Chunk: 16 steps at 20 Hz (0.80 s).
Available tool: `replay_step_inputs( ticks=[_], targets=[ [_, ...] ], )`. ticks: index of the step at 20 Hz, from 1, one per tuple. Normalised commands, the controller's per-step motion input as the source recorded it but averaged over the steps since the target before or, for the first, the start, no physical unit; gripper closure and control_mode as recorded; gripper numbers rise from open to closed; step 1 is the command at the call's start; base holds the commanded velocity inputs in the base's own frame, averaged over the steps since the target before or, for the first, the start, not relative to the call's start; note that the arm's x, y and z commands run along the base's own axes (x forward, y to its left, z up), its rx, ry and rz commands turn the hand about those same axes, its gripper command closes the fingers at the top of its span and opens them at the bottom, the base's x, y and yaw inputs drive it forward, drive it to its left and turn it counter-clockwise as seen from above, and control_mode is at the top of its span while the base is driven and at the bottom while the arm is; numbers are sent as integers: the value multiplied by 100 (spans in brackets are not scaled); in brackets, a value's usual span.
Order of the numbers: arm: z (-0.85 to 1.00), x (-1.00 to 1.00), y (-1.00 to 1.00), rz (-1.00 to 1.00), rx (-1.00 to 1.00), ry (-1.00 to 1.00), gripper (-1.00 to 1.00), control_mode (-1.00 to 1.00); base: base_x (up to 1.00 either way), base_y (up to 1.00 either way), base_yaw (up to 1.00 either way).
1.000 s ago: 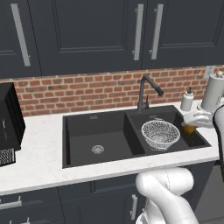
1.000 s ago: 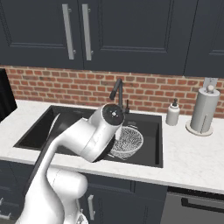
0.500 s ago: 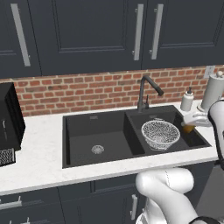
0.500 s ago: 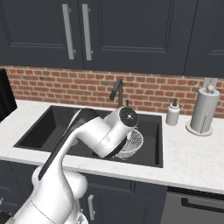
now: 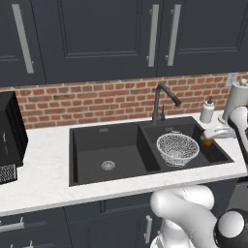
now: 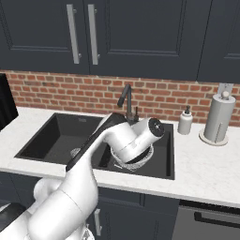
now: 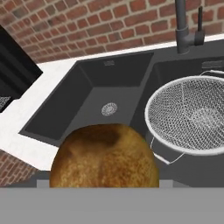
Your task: Put the colander in the sink, put the pear in the colander, and turn on the sink faucet and pour water over the colander.
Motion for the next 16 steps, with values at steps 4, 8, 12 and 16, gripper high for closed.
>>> replay_step_inputs(
  ticks=[4,8,12,16],
  targets=[
    [-27,36,-27,9,0,0,100,-100,0,0,0],
    [-20,26,-4,6,0,0,100,-100,0,0,0],
    [-17,14,0,1,0,0,100,-100,0,0,0],
    [-23,15,0,0,-3,0,100,-100,0,0,0]
  ],
)
